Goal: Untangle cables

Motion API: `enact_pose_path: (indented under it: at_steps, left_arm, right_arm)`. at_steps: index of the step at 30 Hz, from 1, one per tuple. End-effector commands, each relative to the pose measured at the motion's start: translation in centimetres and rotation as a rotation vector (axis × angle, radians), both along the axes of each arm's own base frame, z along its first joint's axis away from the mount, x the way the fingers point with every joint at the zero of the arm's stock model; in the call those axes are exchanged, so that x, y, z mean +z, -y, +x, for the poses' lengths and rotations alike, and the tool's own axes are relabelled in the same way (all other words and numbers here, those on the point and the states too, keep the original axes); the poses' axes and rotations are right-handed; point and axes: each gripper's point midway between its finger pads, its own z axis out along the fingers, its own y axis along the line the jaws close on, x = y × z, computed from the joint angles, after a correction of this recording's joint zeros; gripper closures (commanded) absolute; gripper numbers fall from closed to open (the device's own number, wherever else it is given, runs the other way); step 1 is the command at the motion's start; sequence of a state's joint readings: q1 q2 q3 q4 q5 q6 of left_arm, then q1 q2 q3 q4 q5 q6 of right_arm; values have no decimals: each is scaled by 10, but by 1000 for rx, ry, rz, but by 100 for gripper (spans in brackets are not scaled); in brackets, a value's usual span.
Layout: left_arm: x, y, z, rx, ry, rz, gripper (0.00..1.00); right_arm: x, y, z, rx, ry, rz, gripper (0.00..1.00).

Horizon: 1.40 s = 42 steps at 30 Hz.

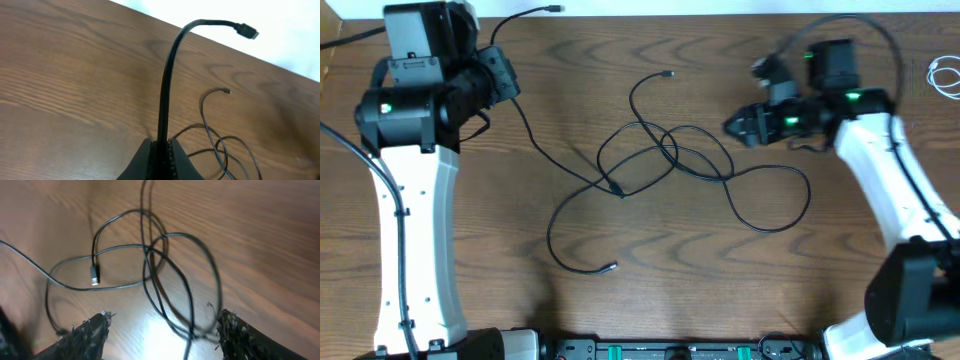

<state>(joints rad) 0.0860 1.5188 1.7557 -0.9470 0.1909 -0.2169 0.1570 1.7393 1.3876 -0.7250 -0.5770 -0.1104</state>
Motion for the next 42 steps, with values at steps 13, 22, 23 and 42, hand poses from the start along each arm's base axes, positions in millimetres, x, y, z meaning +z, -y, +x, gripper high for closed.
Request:
enact_pose_path:
  at_steps: [13, 22, 23, 42]
  left_arm:
    - [-10, -14, -10, 53, -57, -31, 92]
    - [-12, -14, -12, 53, -67, -32, 93]
    - [-13, -14, -12, 53, -69, -32, 93]
    - [-15, -58, -17, 202, -84, 77, 93]
  right_arm:
    - [-90, -67, -28, 404, 45, -278, 34]
    - [-132, -68, -44, 504, -33, -306, 61]
    - [-136, -68, -45, 505, -42, -308, 63]
    - [-148, 36, 14, -260, -238, -438, 99]
